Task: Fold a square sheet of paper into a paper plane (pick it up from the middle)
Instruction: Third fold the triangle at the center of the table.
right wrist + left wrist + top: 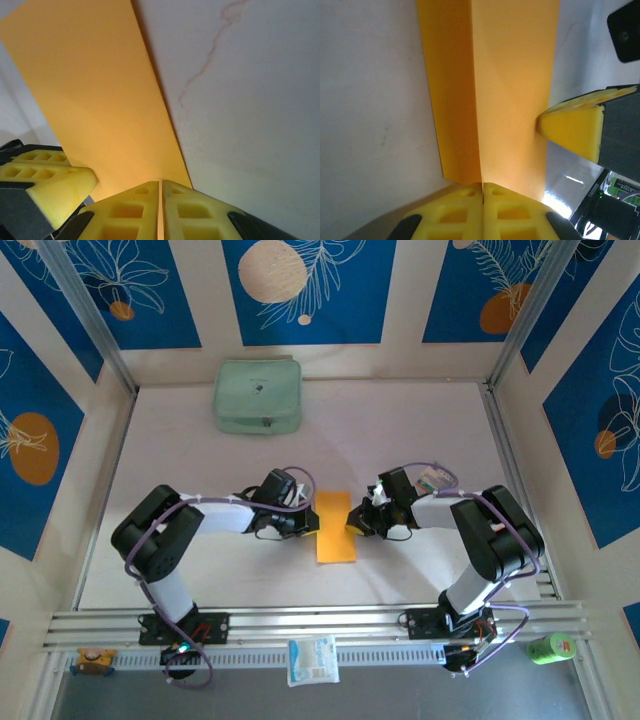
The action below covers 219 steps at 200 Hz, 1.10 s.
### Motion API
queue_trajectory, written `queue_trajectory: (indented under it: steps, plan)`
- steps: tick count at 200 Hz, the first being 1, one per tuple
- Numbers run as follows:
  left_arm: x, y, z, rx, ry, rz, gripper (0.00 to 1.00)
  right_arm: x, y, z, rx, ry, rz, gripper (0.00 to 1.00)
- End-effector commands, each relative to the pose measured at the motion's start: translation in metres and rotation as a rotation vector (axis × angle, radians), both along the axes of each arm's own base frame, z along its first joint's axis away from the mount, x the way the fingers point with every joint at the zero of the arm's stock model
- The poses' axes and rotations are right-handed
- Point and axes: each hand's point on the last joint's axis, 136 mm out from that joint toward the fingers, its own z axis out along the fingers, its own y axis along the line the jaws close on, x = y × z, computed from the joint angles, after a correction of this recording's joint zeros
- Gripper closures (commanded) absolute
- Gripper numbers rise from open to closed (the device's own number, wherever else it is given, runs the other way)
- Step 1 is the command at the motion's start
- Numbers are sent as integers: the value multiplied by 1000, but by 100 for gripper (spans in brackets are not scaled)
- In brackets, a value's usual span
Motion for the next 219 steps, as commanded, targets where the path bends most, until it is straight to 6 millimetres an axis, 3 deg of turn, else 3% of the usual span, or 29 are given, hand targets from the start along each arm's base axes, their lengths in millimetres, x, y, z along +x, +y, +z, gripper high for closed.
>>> queue_trajectory:
  steps: [1,55,96,123,163,219]
  plan:
    - [2,-1,14,-31,-50,7,93,-14,1,5,3,8,41,86]
    - [1,5,24,-64,-49,26,93,-7,8,51,-50,-217,125,82]
    - [4,14,31,-71,-34,43,93,-5,20,73,-124,-464,145,63]
    - [6,20,33,-66,-26,52,92,-12,29,84,-210,-707,208,60]
    - [6,19,35,-75,-18,48,92,-49,56,83,-352,-1053,531,66]
    - [6,20,35,-74,-19,49,92,-78,72,69,-485,-1241,765,61]
